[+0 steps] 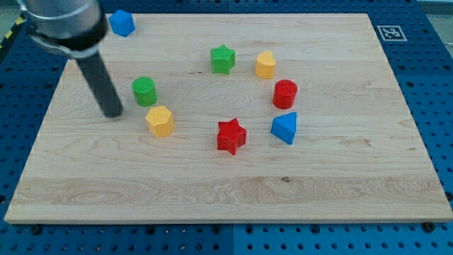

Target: Slide the green circle closer to the blue cube

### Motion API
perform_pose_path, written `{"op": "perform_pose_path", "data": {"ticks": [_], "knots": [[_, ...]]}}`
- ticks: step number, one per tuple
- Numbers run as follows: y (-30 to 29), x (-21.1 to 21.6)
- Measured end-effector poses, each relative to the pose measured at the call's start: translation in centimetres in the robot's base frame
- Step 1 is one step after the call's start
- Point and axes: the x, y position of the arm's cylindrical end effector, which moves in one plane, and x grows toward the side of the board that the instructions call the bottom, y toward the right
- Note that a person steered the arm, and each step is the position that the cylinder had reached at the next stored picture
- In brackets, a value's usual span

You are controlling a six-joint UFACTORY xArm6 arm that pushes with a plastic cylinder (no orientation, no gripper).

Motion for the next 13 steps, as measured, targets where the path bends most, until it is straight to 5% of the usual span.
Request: {"op": "perform_pose_path", "data": {"ticks": [1,3,10,12,13], "knots": [[5.5,0.7],[3.3,-0.5],[2.7,-18.0],[3.7,-12.4],[3.4,-14.3]]}}
